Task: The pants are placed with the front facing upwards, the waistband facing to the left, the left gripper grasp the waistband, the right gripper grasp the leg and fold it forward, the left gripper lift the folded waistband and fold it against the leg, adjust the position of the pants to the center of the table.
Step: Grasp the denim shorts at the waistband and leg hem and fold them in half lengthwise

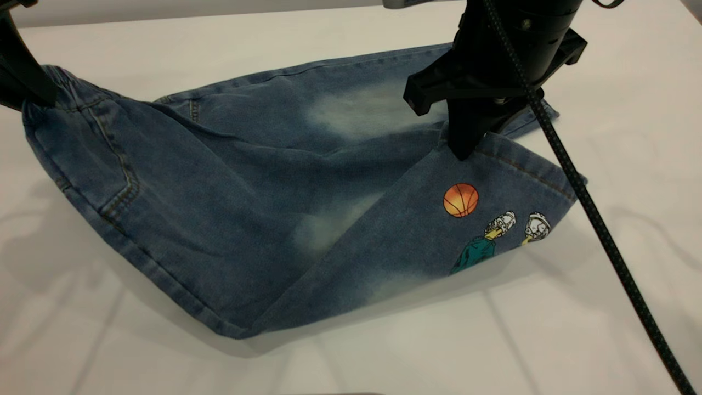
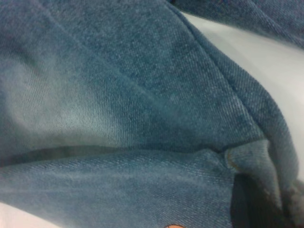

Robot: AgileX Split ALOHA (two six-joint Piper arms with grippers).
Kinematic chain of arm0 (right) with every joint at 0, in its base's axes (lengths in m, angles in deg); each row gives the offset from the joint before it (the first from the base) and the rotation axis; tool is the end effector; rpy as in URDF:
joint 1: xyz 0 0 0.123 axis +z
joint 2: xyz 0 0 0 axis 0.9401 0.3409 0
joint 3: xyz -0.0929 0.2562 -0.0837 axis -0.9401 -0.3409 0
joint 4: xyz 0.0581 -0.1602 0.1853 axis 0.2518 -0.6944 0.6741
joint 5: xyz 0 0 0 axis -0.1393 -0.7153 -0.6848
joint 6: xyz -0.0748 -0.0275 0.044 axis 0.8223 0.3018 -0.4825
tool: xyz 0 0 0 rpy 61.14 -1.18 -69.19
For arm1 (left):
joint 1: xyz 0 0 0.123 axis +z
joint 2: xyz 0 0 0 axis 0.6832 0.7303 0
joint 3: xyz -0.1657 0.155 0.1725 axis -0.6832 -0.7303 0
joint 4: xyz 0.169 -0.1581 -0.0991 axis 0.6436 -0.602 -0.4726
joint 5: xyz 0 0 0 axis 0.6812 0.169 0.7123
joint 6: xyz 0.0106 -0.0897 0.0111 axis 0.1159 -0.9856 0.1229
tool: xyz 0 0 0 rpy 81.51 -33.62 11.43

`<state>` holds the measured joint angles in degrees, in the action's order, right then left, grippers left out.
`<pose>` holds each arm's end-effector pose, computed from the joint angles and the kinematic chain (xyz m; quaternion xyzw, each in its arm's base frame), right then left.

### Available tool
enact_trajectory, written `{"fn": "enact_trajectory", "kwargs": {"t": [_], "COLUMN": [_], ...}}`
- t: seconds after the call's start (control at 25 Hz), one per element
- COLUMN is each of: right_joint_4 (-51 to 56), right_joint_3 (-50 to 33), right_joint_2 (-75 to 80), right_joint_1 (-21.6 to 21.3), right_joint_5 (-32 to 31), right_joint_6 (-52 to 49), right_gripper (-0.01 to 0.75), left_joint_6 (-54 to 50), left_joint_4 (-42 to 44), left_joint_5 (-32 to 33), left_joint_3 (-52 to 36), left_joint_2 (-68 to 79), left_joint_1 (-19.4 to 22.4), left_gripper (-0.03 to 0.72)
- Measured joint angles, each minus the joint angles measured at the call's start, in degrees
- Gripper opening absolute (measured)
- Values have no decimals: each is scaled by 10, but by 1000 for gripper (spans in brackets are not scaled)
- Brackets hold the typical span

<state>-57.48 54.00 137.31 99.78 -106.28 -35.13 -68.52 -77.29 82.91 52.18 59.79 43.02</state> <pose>0.3161 0.1915 0.1338 -0.2057 0.9695 0.0881 0.1003 0.2899 -0.0187 0.1967 -0.0690 0.9676 -0.1193 0.2116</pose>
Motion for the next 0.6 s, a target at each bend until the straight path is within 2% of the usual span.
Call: {"fn": "enact_trajectory", "kwargs": {"t": [0.6], "right_joint_4": [16], "right_joint_3": [-16], "right_joint_2": [67], "right_joint_1": [0], "right_joint_5": [67], "right_joint_6": [29], "right_gripper": [57], "left_joint_6": [2], "left_joint_4": [0], "left_joint_5": [4], "left_joint_3": [0], "left_joint_2": [0], "left_joint_1": [0], "left_gripper": [90]}}
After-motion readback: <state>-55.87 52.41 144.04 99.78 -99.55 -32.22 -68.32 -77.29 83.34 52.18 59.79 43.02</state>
